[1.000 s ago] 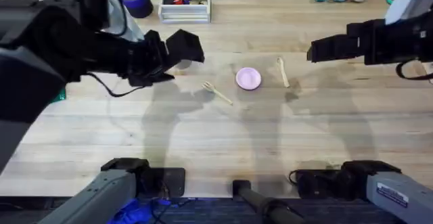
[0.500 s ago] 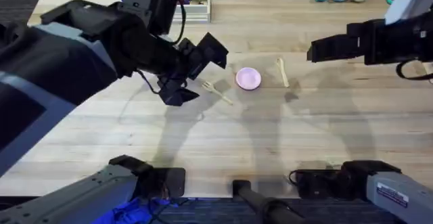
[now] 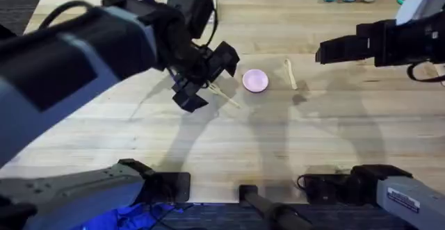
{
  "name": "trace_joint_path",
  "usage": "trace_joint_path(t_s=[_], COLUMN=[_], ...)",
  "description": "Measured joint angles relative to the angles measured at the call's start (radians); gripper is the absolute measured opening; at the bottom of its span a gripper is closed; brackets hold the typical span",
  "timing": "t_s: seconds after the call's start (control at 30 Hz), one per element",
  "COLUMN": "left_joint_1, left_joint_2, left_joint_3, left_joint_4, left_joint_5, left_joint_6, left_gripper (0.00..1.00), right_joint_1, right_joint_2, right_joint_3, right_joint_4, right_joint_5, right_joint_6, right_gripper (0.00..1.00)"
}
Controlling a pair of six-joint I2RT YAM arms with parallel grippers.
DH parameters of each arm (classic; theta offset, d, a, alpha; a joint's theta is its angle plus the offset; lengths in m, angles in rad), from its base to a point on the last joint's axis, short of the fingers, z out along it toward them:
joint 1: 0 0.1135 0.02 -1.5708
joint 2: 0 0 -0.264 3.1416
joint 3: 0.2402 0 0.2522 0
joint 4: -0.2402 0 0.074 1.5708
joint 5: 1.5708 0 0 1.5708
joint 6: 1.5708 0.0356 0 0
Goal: Pick up a utensil and set it on the pink plate, then put the other utensil in the container.
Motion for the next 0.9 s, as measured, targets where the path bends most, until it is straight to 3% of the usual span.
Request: trace_joint_path(t_s=[0.33, 0.9], left_joint_1=[-0.067, -0.075], left_joint_2=[0.113, 0.191], left_joint_3=[0.127, 0.127], left_joint_4=[-0.061, 0.000], left_joint_5=[-0.148, -0.152], left_joint_6=[-0.018, -0.026], left_gripper=[0.998, 0.996], right_joint_1=[0.000, 0.000], right_joint_2=[0.000, 0.000], right_joint_3=[0.000, 0.000], right_joint_4=[-0.001, -0.024], right_joint_5=[0.000, 0.000], right_joint_6=[0.000, 0.000], right_gripper=[0.993, 0.993])
